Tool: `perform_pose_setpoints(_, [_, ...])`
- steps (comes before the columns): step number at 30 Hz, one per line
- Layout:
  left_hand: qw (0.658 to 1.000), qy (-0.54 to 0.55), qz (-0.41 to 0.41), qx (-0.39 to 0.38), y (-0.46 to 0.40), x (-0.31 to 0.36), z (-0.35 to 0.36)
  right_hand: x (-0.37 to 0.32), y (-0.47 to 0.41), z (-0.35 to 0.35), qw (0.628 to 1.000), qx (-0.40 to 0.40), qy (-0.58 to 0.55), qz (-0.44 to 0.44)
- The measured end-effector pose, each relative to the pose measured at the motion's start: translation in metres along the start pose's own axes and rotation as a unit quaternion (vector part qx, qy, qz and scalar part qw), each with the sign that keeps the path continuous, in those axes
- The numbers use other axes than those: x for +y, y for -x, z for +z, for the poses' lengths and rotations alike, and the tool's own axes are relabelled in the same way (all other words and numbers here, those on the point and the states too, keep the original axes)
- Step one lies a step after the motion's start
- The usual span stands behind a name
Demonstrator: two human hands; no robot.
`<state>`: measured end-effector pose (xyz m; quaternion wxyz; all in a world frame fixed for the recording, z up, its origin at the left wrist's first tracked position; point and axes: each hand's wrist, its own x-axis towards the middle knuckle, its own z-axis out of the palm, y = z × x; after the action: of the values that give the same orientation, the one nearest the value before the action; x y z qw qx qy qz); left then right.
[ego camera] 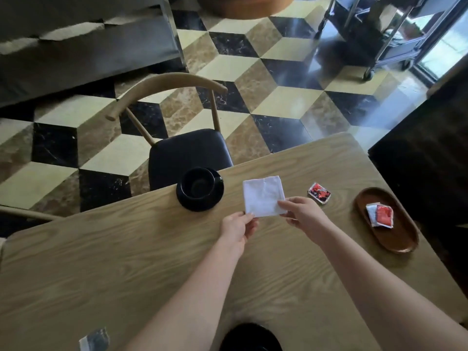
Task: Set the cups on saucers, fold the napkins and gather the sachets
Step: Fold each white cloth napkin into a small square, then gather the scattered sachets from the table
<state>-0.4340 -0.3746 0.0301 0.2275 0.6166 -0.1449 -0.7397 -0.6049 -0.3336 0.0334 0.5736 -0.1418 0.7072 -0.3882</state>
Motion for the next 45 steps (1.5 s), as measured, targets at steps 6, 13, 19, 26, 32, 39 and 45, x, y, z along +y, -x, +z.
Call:
perform_pose_setpoints(6, [0.998, 0.042, 0.015, 0.036, -0.048, 0.025, 0.015, -0.031, -0.07, 0.014, 0.997, -0.006, 0.068, -0.03])
perform_pose_setpoints(13, [0.99, 0.078, 0.0, 0.119, -0.1, 0.025, 0.01, -0.018, -0.13, 0.037, 0.969, 0.058, 0.233, -0.06])
perform_pose_setpoints(19, [0.986, 0.072, -0.045, 0.142, -0.12, 0.017, 0.002, 0.0, -0.142, 0.045, 0.945, 0.082, 0.311, -0.063])
perform_pose_setpoints(26, [0.992, -0.021, 0.001, 0.125, -0.075, 0.004, -0.024, 0.013, -0.091, 0.053, 0.944, 0.171, 0.259, -0.115])
perform_pose_setpoints(32, [0.986, -0.105, 0.048, 0.123, 0.006, -0.065, -0.143, 0.083, 0.023, 0.127, 0.94, -0.009, 0.307, -0.15])
perform_pose_setpoints(39, [0.962, -0.118, 0.072, 0.233, 0.079, -0.117, -0.306, 0.173, 0.117, 0.224, 0.886, -0.159, 0.427, -0.085])
perform_pose_setpoints(45, [0.919, -0.183, 0.11, 0.33, 0.098, -0.108, -0.416, 0.214, 0.149, 0.275, 0.838, -0.174, 0.513, -0.063])
